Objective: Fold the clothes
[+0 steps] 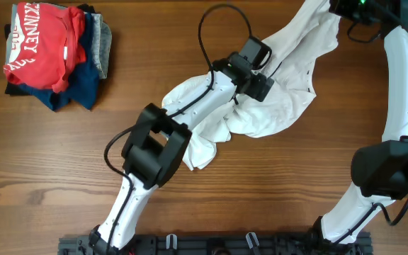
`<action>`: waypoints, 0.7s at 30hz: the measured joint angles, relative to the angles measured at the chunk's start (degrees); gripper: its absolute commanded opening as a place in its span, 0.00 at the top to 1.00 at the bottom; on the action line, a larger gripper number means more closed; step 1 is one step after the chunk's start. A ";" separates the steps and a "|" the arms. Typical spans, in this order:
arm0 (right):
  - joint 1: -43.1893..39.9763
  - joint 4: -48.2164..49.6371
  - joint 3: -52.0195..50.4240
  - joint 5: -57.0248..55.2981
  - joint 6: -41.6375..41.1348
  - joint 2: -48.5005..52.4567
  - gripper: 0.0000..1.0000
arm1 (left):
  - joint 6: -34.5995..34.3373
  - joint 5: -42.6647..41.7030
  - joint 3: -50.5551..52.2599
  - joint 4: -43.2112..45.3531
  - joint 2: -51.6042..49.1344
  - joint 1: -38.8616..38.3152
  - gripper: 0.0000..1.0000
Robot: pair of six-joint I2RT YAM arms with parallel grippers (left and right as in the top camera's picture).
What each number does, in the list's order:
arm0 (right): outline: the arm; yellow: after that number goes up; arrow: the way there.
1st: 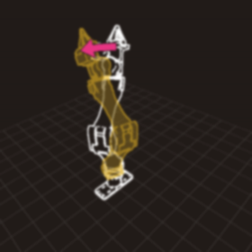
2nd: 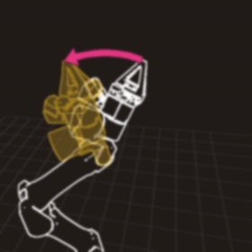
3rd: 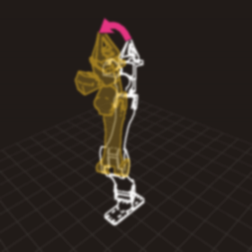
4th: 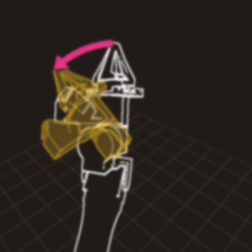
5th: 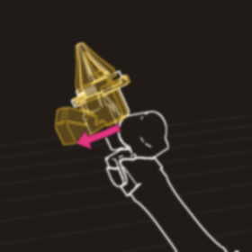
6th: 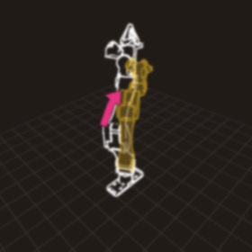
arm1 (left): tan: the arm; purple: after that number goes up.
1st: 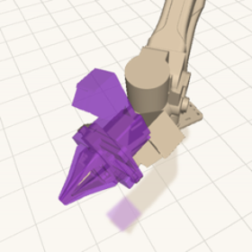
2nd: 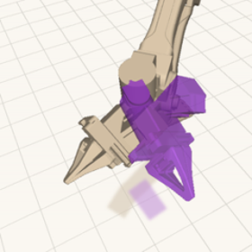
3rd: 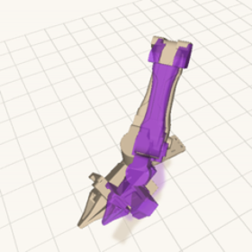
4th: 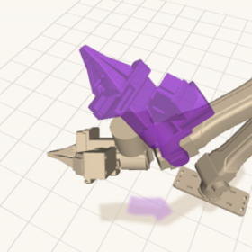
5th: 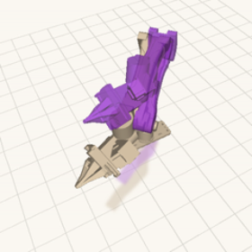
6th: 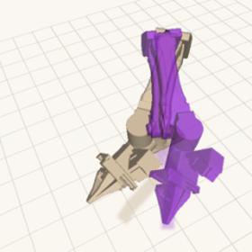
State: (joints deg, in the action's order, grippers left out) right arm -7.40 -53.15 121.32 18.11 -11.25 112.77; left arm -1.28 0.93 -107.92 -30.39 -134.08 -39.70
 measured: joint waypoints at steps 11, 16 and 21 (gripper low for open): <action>0.02 -0.09 0.00 -0.15 -0.02 0.00 0.96 | -7.28 25.11 -0.09 -11.56 -0.83 0.83 0.00; 0.07 -0.48 0.00 -0.13 -0.02 0.00 0.96 | -11.52 34.18 -3.54 -24.68 -0.81 3.91 0.00; -0.11 -0.52 0.00 -0.13 -0.02 0.00 0.96 | -15.67 36.79 -10.56 -36.11 1.07 7.91 0.00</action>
State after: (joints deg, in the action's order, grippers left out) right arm -7.51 -53.67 121.32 17.98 -11.27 112.77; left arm -16.95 37.71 -118.48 -66.50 -133.01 -31.79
